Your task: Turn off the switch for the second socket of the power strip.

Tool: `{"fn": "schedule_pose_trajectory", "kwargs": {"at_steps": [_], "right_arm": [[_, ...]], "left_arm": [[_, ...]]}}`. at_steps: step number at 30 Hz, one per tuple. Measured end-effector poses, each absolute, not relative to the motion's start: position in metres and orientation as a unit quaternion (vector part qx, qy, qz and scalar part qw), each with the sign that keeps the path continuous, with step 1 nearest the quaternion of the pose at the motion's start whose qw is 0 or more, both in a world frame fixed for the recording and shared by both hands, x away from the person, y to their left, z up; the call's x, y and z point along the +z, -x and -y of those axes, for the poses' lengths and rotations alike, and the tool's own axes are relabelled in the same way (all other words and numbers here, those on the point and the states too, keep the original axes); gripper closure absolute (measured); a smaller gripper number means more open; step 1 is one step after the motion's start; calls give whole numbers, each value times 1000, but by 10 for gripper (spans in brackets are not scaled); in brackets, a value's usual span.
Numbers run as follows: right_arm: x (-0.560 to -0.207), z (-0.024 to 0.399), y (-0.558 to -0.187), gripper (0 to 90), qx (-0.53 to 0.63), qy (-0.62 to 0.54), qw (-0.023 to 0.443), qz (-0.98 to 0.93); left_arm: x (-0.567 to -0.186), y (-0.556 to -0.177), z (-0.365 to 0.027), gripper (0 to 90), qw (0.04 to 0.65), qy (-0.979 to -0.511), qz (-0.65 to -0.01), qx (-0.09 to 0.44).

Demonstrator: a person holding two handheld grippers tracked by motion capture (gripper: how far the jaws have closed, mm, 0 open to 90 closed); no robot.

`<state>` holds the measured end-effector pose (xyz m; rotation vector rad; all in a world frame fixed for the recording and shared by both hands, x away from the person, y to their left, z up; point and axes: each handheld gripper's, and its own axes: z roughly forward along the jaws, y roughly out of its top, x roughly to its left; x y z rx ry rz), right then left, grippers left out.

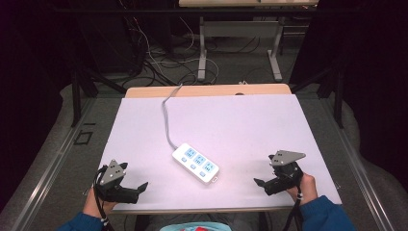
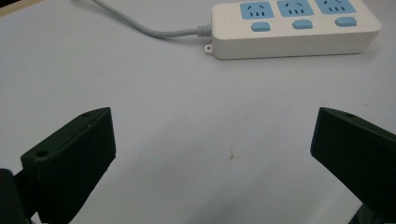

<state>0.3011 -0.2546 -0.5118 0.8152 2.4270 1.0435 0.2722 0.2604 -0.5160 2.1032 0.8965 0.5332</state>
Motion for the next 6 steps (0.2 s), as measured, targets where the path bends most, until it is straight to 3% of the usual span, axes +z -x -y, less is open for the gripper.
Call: {"fn": "schedule_pose_trajectory", "kwargs": {"at_steps": [6], "right_arm": [[-511, 254, -301, 26, 366, -292, 181, -865]], "left_arm": [[-516, -273, -260, 2, 384, -831, -347, 206]]}}
